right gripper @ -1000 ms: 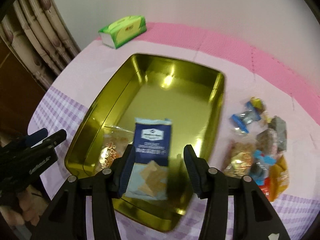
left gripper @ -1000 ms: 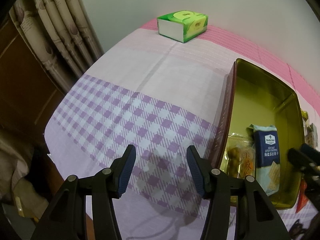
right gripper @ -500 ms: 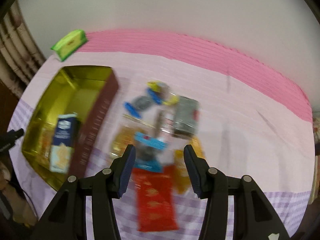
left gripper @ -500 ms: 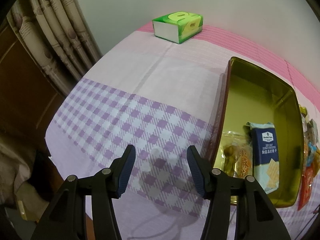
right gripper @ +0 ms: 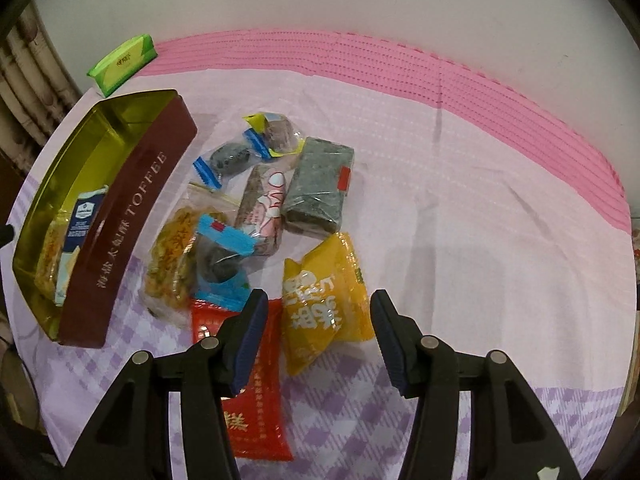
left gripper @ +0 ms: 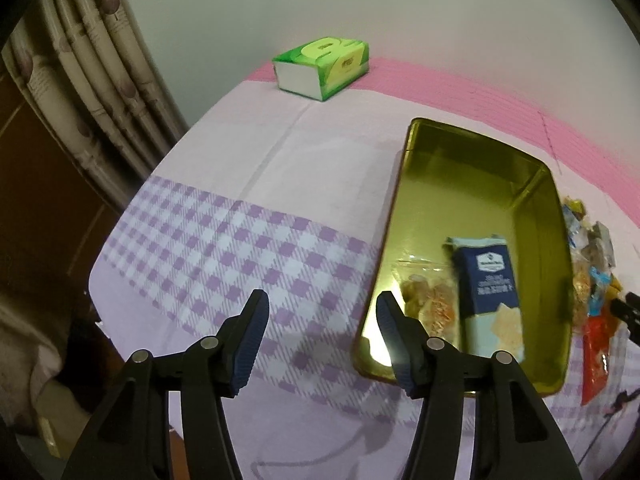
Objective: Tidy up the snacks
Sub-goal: 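Grasp the yellow snack bag with the right gripper while the left grasps the red pack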
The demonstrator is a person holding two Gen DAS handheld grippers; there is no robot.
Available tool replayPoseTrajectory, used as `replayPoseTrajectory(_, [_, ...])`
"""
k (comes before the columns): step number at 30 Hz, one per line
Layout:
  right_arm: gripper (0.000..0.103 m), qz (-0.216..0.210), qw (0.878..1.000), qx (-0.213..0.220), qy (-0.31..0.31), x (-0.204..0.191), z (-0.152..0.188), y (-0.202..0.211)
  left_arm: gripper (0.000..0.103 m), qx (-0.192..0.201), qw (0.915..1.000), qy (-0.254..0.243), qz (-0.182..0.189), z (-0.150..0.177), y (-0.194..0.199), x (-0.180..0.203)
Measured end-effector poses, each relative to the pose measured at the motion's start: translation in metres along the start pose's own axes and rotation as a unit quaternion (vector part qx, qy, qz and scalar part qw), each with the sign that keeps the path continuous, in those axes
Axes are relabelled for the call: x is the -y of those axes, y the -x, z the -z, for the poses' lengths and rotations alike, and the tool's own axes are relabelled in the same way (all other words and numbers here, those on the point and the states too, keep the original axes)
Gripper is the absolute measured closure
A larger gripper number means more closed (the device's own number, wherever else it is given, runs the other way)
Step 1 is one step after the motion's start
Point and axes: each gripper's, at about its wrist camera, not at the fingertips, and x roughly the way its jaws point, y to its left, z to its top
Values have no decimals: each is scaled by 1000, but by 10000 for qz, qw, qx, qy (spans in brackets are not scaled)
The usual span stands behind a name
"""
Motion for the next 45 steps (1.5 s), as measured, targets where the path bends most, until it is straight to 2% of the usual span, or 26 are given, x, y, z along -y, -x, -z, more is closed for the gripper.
replayPoseTrajectory(5, [53, -57, 10000, -48, 44, 5, 1, -12, 46, -25, 9998, -167, 118, 2, 12, 15])
replayPoseTrajectory(7, [60, -102, 9999, -6, 13, 7, 2, -16, 45, -40, 9995, -241, 197, 2, 18, 25])
replayPoseTrajectory(8, [66, -124, 9999, 17, -22, 9, 3, -17, 45, -30, 9992, -293, 254, 2, 21, 31])
replayPoseTrajectory(18, [71, 96, 9991, 218, -358, 34, 15, -11, 43, -110, 9911, -1063, 789, 5, 36, 119])
replayPoseTrajectory(27, [71, 343, 9956, 302, -816, 71, 46, 0, 42, -822, 9732, -1446, 1587, 22, 28, 207])
replayPoseTrajectory(30, [71, 339, 9945, 323, -942, 80, 56, 3, 42, -1067, 9678, -1480, 1733, 29, 22, 230])
replayPoseTrajectory(35, [71, 328, 9931, 357, -1066, 91, 69, 7, 42, -1318, 9637, -1522, 1755, 35, 10, 264])
replayPoseTrajectory(45, [70, 144, 9919, 437, -1183, 104, 82, 14, 43, -1459, 9678, -1501, 1399, 39, -10, 302])
